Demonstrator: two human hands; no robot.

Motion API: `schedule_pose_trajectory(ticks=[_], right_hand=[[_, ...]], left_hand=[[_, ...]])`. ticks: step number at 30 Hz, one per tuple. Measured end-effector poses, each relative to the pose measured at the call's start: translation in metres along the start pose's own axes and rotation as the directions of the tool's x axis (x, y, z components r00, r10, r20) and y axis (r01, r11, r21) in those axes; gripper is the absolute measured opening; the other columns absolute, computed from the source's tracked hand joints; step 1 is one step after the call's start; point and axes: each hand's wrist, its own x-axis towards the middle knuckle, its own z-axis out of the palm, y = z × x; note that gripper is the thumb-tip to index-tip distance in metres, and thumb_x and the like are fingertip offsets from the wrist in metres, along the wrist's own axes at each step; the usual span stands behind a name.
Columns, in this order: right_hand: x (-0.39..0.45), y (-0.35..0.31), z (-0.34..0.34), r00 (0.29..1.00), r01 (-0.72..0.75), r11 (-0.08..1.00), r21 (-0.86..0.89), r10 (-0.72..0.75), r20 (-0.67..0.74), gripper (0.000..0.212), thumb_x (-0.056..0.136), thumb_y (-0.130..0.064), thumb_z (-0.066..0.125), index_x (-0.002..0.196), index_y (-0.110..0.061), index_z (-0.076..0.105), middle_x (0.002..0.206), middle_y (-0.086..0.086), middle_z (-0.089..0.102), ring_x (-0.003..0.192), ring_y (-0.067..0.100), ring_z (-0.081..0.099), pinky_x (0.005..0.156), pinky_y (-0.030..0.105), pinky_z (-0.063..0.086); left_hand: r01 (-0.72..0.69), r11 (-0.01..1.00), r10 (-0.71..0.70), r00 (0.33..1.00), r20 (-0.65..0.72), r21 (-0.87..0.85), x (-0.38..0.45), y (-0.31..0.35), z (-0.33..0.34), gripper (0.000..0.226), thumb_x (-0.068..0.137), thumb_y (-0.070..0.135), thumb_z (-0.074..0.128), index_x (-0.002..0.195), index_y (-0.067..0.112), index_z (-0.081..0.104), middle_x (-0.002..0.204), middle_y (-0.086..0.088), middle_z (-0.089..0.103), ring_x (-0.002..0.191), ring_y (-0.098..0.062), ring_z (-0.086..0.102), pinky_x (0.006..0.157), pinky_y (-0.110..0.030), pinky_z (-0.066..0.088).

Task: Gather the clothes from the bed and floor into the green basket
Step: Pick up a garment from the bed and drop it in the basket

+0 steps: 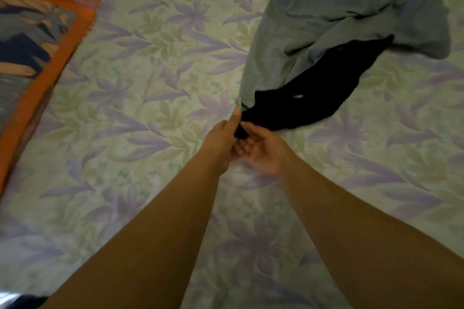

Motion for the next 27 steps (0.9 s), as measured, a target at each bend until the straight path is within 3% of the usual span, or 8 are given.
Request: schedule_pose_trajectory(ticks=[3, 6, 9, 14, 17, 19, 23, 27], right_hand=[[-0.004, 0.042, 0.011, 0.977, -0.203, 0.939, -0.277, 0.212, 0.0, 0.024, 0.096, -0.014, 0.049, 0.084, -0.007, 0.069, 0.076, 0.006, 0.074, 0.075, 0.019, 0.069, 0.093, 0.036, 0.047], [-0.004, 0.075, 0.017, 0.924, -0.352, 0.786, -0.509, 0.38, -0.052, 0.018, 0.096, -0.015, 0.052, 0.088, -0.009, 0.067, 0.072, 0.001, 0.073, 0.063, 0.014, 0.068, 0.082, 0.035, 0.051], [-0.01, 0.108, 0.023, 0.851, -0.426, 0.577, -0.696, 0.517, -0.093, 0.01, 0.092, -0.014, 0.061, 0.091, -0.012, 0.07, 0.08, 0.0, 0.073, 0.071, 0.011, 0.065, 0.083, 0.031, 0.051], [-0.021, 0.165, 0.026, 0.863, -0.401, 0.458, -0.793, 0.479, -0.161, 0.014, 0.092, -0.017, 0.062, 0.105, -0.02, 0.066, 0.106, -0.002, 0.067, 0.106, 0.017, 0.06, 0.094, 0.035, 0.046], [-0.027, 0.186, 0.022, 0.904, -0.392, 0.664, -0.636, 0.407, -0.133, 0.023, 0.095, -0.01, 0.055, 0.115, -0.02, 0.06, 0.104, -0.001, 0.068, 0.105, 0.017, 0.061, 0.097, 0.041, 0.045], [-0.032, 0.204, 0.032, 0.948, -0.307, 0.823, -0.477, 0.31, -0.075, 0.017, 0.095, -0.008, 0.05, 0.099, -0.017, 0.064, 0.078, -0.001, 0.068, 0.081, 0.014, 0.063, 0.089, 0.04, 0.047], [-0.04, 0.223, 0.062, 0.997, -0.08, 0.976, -0.203, 0.073, -0.04, 0.033, 0.097, -0.038, 0.049, 0.082, -0.012, 0.063, 0.051, 0.0, 0.056, 0.044, 0.012, 0.054, 0.059, 0.027, 0.048], [-0.034, 0.252, 0.095, 0.992, -0.021, 0.985, -0.17, -0.001, -0.127, 0.048, 0.092, -0.051, 0.054, 0.115, -0.009, 0.064, 0.094, 0.007, 0.074, 0.085, 0.02, 0.071, 0.077, 0.034, 0.055]], left_hand=[[0.011, 0.994, -0.006, 0.999, -0.048, 0.109, -0.007, -0.01, -0.036, 0.098, 0.053, 0.072, 0.073, 0.129, 0.014, 0.056, 0.122, -0.012, 0.066, 0.104, -0.03, 0.067, 0.091, -0.045, 0.056], [0.073, 0.988, -0.061, 0.994, -0.09, 0.139, -0.026, -0.024, -0.069, 0.073, 0.08, 0.036, 0.076, 0.138, 0.003, 0.046, 0.129, -0.02, 0.059, 0.106, -0.031, 0.064, 0.086, -0.04, 0.056], [0.189, 0.98, -0.177, 0.969, -0.175, 0.059, -0.04, -0.05, -0.108, 0.037, 0.086, 0.011, 0.069, 0.117, -0.009, 0.061, 0.105, -0.024, 0.067, 0.09, -0.034, 0.065, 0.08, -0.044, 0.055], [0.133, 0.984, -0.155, 0.968, -0.197, -0.12, -0.08, -0.082, -0.168, 0.035, 0.091, 0.014, 0.065, 0.118, -0.006, 0.059, 0.108, -0.02, 0.068, 0.094, -0.035, 0.066, 0.076, -0.04, 0.055], [0.046, 0.977, -0.092, 0.972, -0.214, -0.209, -0.101, -0.093, -0.199, 0.028, 0.095, 0.019, 0.059, 0.118, 0.002, 0.06, 0.104, -0.017, 0.069, 0.094, -0.034, 0.066, 0.08, -0.042, 0.055], [0.011, 0.958, -0.077, 0.972, -0.22, -0.288, -0.117, -0.105, -0.23, 0.032, 0.096, 0.022, 0.058, 0.123, 0.004, 0.06, 0.114, -0.018, 0.068, 0.103, -0.037, 0.066, 0.08, -0.044, 0.055], [0.01, 0.919, -0.091, 0.978, -0.189, -0.394, -0.14, -0.123, -0.269, 0.033, 0.098, 0.025, 0.054, 0.127, 0.01, 0.058, 0.121, -0.016, 0.067, 0.109, -0.034, 0.064, 0.08, -0.042, 0.054], [0.005, 0.939, -0.105, 0.956, -0.273, -0.343, -0.167, -0.151, -0.31, 0.032, 0.097, 0.028, 0.056, 0.122, 0.008, 0.061, 0.11, -0.013, 0.069, 0.105, -0.034, 0.065, 0.095, -0.05, 0.051]])
